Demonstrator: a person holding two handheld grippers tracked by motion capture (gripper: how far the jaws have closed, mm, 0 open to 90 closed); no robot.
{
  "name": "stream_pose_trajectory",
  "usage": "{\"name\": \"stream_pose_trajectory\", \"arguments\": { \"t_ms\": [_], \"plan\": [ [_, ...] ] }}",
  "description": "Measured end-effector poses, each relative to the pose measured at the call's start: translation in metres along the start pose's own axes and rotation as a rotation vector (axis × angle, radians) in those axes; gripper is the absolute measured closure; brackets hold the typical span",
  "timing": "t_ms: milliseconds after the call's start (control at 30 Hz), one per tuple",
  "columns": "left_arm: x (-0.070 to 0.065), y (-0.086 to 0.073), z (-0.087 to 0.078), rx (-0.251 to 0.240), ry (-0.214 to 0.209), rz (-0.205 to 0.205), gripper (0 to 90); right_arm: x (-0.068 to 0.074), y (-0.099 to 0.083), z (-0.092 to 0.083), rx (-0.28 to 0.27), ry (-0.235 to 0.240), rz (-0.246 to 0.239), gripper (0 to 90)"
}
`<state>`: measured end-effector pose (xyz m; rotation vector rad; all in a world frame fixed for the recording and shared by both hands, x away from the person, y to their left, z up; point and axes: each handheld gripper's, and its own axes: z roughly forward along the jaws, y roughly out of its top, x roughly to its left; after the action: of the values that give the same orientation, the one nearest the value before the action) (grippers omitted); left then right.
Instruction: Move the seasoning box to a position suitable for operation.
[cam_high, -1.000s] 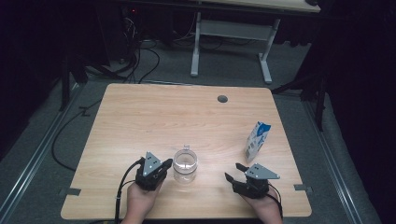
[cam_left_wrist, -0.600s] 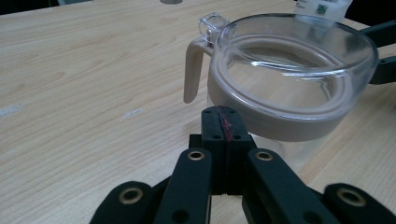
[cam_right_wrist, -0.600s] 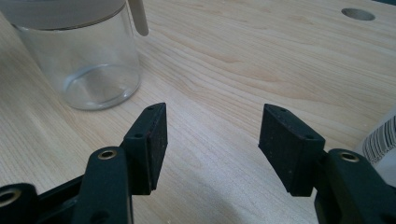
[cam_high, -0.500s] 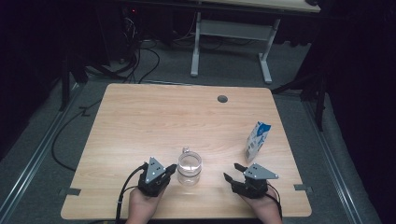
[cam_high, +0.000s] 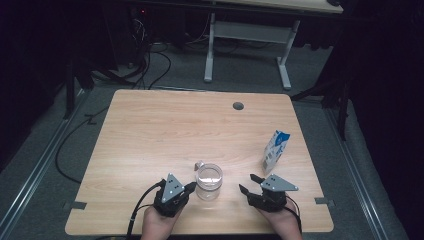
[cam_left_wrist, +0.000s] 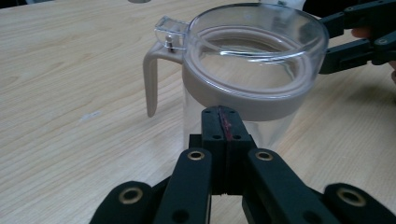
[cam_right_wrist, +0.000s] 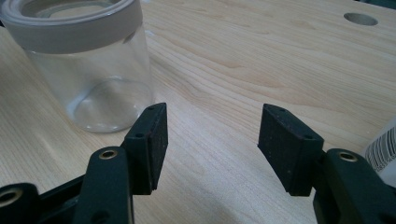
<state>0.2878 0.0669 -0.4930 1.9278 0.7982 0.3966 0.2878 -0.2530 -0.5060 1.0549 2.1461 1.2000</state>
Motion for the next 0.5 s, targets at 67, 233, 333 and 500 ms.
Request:
{"name": "stream_pose_trajectory", "arguments": {
  "t_ms": [67,233,333,500],
  "plan": [
    [-0.003,0.000,0.001,-0.002,-0.010,0.000,90.0,0.000,0.000,0.000,0.000,0.001,0.003,42.9],
    [-0.006,0.001,0.002,-0.002,-0.024,0.004,90.0,0.000,-0.001,0.000,0.005,0.002,0.004,43.0],
    [-0.009,0.002,0.003,-0.009,-0.034,0.002,90.0,0.000,-0.002,0.000,0.005,0.004,0.006,43.0],
    [-0.013,0.004,0.006,-0.013,-0.050,0.009,90.0,-0.001,-0.004,-0.001,0.008,0.000,0.014,43.0]
  ]
}}
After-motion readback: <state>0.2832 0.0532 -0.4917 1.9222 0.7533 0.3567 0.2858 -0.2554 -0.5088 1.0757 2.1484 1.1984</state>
